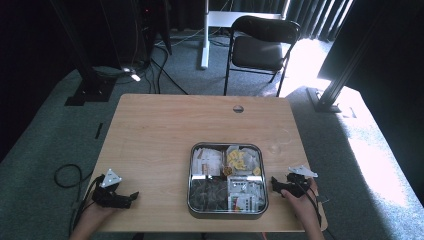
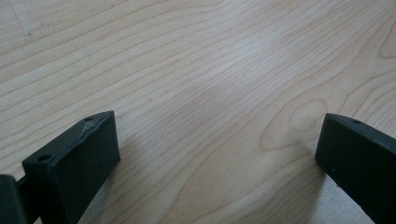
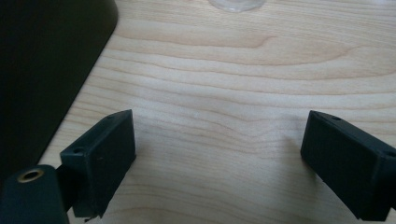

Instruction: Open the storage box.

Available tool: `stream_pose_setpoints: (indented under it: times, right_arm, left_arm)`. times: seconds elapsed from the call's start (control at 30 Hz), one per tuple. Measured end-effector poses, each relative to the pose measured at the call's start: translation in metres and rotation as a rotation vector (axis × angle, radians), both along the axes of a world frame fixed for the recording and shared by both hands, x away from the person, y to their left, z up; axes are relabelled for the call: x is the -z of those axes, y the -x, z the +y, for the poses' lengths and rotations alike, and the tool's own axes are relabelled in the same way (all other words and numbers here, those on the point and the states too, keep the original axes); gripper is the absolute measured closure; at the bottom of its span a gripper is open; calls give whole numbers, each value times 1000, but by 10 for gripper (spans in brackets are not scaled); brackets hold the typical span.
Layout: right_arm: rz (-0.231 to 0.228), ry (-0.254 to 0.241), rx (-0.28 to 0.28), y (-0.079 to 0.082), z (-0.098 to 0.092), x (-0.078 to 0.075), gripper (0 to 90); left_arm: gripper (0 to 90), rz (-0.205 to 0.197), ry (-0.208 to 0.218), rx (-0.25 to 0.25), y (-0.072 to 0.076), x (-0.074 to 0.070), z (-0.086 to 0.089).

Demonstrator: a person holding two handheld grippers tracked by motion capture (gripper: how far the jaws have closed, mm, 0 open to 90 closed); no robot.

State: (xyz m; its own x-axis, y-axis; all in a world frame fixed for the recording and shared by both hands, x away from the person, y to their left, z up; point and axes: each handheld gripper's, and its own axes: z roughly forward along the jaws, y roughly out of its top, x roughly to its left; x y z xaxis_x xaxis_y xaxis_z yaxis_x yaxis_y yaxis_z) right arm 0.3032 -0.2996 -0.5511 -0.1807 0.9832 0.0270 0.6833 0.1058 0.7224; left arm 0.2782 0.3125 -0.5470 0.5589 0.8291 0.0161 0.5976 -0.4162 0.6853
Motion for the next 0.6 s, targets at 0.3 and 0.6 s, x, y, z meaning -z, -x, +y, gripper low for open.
stream_pose_setpoints:
  times: [0.3,0.6]
  right_arm:
    - [2,13,-6,-1,1,0,96]
    - [1,14,-7,-1,0,0,97]
  left_arm:
    - [0,1,2,-12,-1,0,0]
    - [11,0,1,0,-1,0,1]
